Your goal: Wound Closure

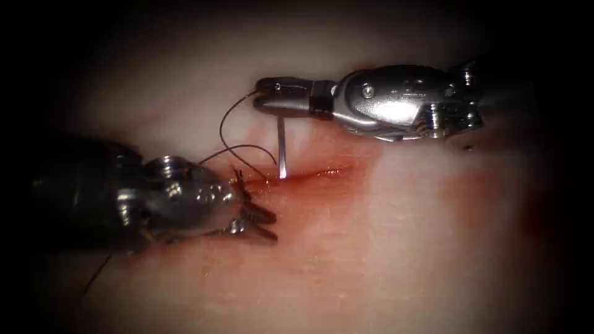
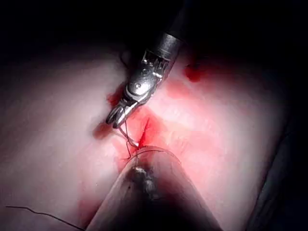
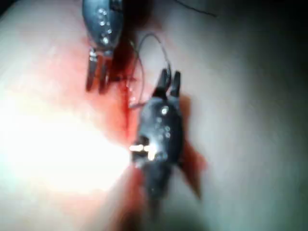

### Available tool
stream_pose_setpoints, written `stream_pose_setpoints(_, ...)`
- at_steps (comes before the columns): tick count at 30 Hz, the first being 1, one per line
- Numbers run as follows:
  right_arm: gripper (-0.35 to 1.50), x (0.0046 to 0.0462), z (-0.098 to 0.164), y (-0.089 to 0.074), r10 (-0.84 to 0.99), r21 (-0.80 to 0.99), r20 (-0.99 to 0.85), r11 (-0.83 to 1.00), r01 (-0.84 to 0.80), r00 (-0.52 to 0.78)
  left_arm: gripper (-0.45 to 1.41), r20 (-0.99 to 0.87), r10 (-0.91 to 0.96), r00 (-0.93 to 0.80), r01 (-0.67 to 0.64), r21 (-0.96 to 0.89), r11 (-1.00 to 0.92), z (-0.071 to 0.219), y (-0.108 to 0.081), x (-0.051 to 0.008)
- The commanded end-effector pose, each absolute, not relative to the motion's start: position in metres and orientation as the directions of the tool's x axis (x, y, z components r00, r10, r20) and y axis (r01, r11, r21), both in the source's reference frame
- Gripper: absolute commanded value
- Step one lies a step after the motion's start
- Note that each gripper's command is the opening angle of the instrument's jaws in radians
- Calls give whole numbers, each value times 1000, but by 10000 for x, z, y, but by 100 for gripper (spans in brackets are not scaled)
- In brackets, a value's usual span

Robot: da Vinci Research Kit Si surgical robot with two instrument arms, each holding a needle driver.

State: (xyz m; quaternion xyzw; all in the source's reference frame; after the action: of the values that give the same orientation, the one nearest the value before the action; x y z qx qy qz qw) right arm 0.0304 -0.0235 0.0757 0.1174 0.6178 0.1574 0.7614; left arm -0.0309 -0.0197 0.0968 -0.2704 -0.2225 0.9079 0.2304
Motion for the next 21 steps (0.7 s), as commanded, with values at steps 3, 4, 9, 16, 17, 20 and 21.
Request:
stream_pose_setpoints(3, -35, 311, 758, -230, 395, 384, -900, 919, -94, 182, 19, -382, 537, -753, -286, -545, -788, 976, -207, -319)
stream_pose_setpoints(4, -35, 311, 758, -230, 395, 384, -900, 919, -94, 182, 19, -384, 533, -754, -281, -545, -790, 976, -208, -321)
stream_pose_setpoints(9, -35, 313, 759, -230, 422, 411, -889, 906, -99, 175, 19, -386, 528, -757, -274, -546, -792, 973, -212, -326)
stream_pose_setpoints(16, -35, 316, 762, -238, 464, 454, -869, 886, -96, 169, 17, -385, 528, -757, -269, -553, -789, 968, -209, -324)
stream_pose_setpoints(17, -35, 316, 762, -239, 469, 459, -867, 883, -94, 172, 17, -385, 528, -757, -268, -553, -789, 968, -209, -323)
stream_pose_setpoints(20, -35, 315, 761, -237, 491, 481, -854, 871, -95, 171, 17, -386, 527, -757, -268, -552, -789, 970, -209, -323)
stream_pose_setpoints(21, -35, 314, 761, -237, 496, 487, -851, 868, -96, 170, 17, -386, 527, -757, -268, -552, -790, 970, -210, -323)
